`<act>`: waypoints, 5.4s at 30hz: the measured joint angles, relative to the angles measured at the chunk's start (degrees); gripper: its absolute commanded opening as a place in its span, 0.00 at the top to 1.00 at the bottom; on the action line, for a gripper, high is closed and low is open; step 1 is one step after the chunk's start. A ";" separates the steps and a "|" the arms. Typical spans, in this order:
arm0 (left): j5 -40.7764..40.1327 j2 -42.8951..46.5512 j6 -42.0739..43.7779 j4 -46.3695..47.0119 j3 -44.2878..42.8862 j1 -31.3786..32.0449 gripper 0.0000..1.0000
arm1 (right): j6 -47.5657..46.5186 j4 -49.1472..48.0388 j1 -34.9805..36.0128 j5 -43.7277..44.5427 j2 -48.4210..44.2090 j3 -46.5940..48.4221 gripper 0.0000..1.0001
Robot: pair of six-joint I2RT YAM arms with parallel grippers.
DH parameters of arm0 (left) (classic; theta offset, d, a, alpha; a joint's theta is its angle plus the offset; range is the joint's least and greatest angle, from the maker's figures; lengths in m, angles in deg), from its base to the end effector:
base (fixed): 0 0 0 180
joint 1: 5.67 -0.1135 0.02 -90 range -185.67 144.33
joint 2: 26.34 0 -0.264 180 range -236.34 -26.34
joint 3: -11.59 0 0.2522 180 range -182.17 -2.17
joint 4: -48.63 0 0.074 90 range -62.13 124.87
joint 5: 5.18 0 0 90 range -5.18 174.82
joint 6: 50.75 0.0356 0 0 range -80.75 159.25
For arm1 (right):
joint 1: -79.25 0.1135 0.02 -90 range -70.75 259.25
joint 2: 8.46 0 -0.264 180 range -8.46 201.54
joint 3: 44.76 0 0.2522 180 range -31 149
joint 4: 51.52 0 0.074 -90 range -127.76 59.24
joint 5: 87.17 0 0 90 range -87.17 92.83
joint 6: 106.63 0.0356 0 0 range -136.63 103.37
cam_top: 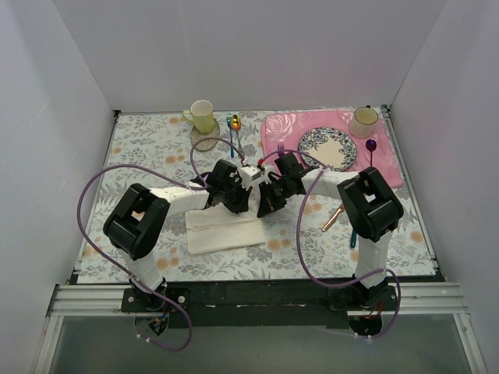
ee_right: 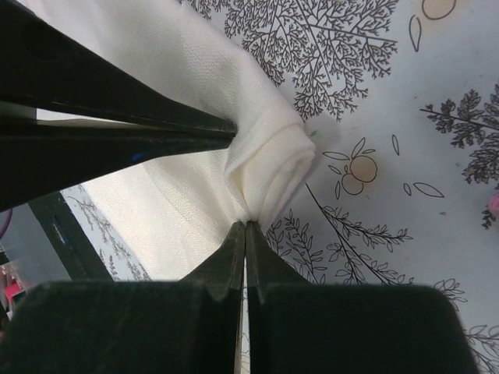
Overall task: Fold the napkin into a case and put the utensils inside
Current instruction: Smooth out the 2/3-rectangle-folded napkin at the center of the board, then pick up the 2/3-rectangle-folded napkin from the center of the board.
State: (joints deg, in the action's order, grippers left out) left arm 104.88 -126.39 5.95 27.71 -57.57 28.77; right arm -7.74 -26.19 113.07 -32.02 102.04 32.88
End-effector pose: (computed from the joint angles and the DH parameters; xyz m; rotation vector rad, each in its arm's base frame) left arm 0.2809 -0.2074 0.1595 0.1876 2.6339 -0.8955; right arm 0.3033 0.2277 0.1362 -0.8043 2.5393 1.0508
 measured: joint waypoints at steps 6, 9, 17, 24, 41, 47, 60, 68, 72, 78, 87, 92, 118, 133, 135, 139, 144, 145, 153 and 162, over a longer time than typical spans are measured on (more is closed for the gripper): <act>0.35 -0.57 -0.85 3.34 2.12 -0.20 1.00 | 0.24 -1.16 -0.02 0.46 -2.54 -2.19 0.58; 0.44 -0.68 -1.22 4.46 2.38 -0.20 1.00 | 0.11 -0.98 -0.13 1.75 -7.96 -6.19 0.43; 0.46 -1.03 -1.27 5.55 2.43 -0.17 1.00 | 0.87 -9.97 -0.26 -0.04 -21.49 -8.81 0.32; 0.70 -1.18 -1.09 5.90 2.43 -0.17 1.00 | -6.47 -20.39 5.14 -2.43 -28.44 -16.52 0.04; 1.03 -1.18 -0.37 5.92 2.43 -0.20 0.94 | -1.25 -17.84 1.88 -1.38 -14.23 -12.39 0.59; 1.11 -1.18 -0.52 5.95 2.43 -0.20 0.94 | 2.03 -19.82 1.88 3.02 -13.51 -13.18 0.57; 1.22 -1.18 -0.59 5.92 2.43 -0.20 0.93 | 4.72 -21.40 1.75 5.66 -9.33 -13.05 0.85; 1.64 -1.14 -1.31 5.90 2.43 -0.22 0.78 | 4.72 -20.20 1.77 5.66 -9.14 -12.66 0.99; 2.78 -0.96 -3.32 5.66 2.43 -0.83 0.72 | 4.85 -18.47 1.81 6.08 -9.20 -11.82 0.99; 5.38 1.66 -8.09 3.87 3.08 -4.70 0.59 | 5.84 -17.70 1.81 6.67 -8.17 -11.80 0.99; 20.44 7.50 -24.96 9.64 3.61 -13.14 0.89 | 8.90 -19.02 0.94 4.72 -5.92 -11.78 0.99; 27.12 1.18 -34.60 17.18 5.18 -12.41 0.94 | 10.62 -19.19 -0.04 3.04 -4.94 -11.37 0.99; 30.16 -13.66 -41.27 16.68 3.15 -12.46 1.00 | 9.11 -14.23 -1.07 -1.60 -12.52 -5.25 0.60; 30.18 -13.84 -40.61 14.97 2.27 -12.46 0.94 | 18.21 -20.26 -0.07 -0.26 -1.14 -7.02 0.73; 30.16 -13.84 -40.61 15.13 2.29 -12.48 0.89 | 17.97 -20.28 -0.07 0.17 -1.14 -7.17 0.75; 30.88 -13.53 -40.92 17.55 3.41 -12.92 0.73 | 17.62 -20.37 -0.17 0.11 -1.14 -7.37 0.81; 29.88 -6.71 -35.78 16.92 6.01 -14.56 0.56 | 16.15 -20.39 -1.05 -0.74 -0.20 -7.15 0.84; 28.89 -3.87 -32.52 14.71 6.08 -14.78 0.55 | 15.80 -20.37 -1.07 -0.94 -0.09 -7.02 0.84; 11.80 34.23 3.32 1.55 15.78 -7.85 0.44 | 13.20 -20.76 -1.07 -1.62 0.24 -6.84 0.85; -11.54 47.95 26.16 -14.03 31.82 14.29 0.55 | 11.26 -20.72 -0.79 -1.46 0.24 -6.62 0.86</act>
State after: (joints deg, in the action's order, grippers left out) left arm 93.34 -78.43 32.11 13.68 -25.75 43.06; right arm 3.51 -46.91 112.28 -33.49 102.28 26.26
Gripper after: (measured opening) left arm 0.496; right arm 0.143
